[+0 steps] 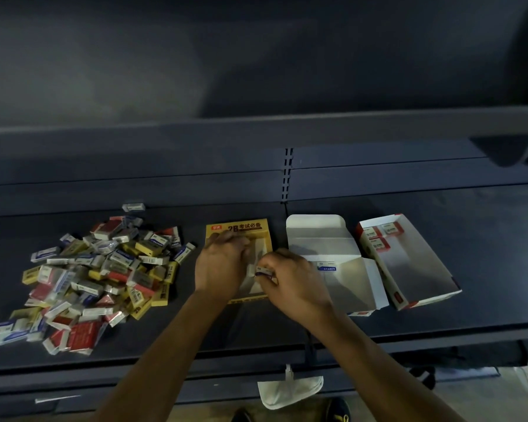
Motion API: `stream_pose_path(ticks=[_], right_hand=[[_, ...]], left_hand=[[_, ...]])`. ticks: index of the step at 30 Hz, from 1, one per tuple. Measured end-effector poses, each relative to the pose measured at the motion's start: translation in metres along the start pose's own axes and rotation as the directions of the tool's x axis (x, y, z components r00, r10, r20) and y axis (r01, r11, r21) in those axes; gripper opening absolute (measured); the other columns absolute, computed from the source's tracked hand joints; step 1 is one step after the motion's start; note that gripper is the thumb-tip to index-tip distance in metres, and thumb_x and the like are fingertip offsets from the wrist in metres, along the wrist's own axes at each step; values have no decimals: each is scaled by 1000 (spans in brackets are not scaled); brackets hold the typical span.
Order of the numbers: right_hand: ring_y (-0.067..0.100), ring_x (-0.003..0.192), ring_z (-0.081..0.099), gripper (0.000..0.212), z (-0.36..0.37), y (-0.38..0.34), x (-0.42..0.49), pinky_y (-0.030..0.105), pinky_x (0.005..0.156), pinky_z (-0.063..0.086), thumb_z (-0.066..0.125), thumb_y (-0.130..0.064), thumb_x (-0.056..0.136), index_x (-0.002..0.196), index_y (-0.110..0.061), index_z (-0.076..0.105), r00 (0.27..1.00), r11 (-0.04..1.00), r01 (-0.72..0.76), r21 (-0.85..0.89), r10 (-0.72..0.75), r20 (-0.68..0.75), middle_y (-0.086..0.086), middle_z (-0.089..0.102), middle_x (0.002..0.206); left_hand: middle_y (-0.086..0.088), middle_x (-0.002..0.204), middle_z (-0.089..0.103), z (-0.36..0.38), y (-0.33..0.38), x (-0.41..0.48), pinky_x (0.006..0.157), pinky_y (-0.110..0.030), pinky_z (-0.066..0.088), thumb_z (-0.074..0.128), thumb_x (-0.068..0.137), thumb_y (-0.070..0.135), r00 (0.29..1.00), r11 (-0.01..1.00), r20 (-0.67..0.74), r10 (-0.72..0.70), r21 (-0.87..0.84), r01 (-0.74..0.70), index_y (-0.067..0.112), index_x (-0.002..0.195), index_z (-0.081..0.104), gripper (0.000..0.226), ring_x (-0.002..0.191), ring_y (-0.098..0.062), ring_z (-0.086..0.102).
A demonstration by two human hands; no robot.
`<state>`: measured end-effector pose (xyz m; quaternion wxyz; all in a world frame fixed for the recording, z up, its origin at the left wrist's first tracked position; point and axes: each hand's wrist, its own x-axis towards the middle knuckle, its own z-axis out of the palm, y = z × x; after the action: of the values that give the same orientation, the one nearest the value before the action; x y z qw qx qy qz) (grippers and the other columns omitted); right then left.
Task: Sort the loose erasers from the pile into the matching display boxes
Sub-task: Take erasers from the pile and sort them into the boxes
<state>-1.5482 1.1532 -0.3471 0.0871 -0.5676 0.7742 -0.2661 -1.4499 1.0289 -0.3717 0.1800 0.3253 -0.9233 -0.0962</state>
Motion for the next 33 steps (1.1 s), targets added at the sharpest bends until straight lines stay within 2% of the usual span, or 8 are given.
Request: stream_pose_path(ticks=[5,9,17,20,22,25,28,33], right_hand=[[16,91,59,18,-12,17,-1,19,71,35,62,-29,86,100,-17,65,997,998,-65,-24,65,-29,0,64,99],[17,95,59,20,-23,31,-4,19,74,37,62,-29,87,103,-17,65,992,992,-117,-41,116,-45,1,64,103],[20,98,61,17,-52,68,-15,26,79,48,64,-25,85,99,-16,66,973,964,-223,-148,211,-89,3,66,105],[22,100,62,20,-61,75,-17,28,81,49,66,-21,84,102,-12,66,970,955,-242,-174,233,-71,7,66,109],[23,100,62,20,-65,77,-19,27,81,49,67,-18,83,101,-10,67,969,948,-246,-204,240,-55,8,66,109],[23,102,60,18,-65,79,-22,26,82,48,65,-18,85,101,-10,66,966,932,-257,-255,258,-31,8,64,111],[23,104,59,18,-64,79,-25,28,83,50,64,-16,86,102,-10,64,956,918,-287,-274,291,-28,8,62,114],[24,103,55,18,-65,82,-24,30,80,53,59,-16,88,103,-8,63,935,878,-341,-336,353,-28,10,59,110]], left_hand=[[-2,80,66,-7,32,-4,53,-28,49,55,71,17,998,998,-17,57,-19,-58,18,72,68,13,76,-25,63],[-1,84,68,0,46,-4,61,-27,50,76,61,13,997,997,22,69,-28,-69,17,86,72,25,77,-23,63],[-2,84,67,8,71,-9,64,-31,54,75,62,3,984,984,43,175,-41,-174,14,89,74,29,79,-25,62],[-2,82,67,9,79,-9,63,-31,55,62,69,10,968,969,34,247,-36,-246,14,84,74,20,76,-25,61],[-2,82,68,10,84,-9,63,-31,55,46,75,21,959,963,92,268,-35,-266,15,81,75,30,75,-25,62],[-2,105,66,9,92,-9,77,-32,53,42,83,28,948,969,219,233,33,-245,18,102,70,36,93,-24,58],[1,135,44,12,94,-9,100,-35,37,47,92,29,899,957,403,169,153,-248,23,136,39,45,122,-22,34],[2,146,32,6,101,-7,105,-37,31,51,91,24,895,950,412,170,171,-259,27,141,31,54,130,-23,24]])
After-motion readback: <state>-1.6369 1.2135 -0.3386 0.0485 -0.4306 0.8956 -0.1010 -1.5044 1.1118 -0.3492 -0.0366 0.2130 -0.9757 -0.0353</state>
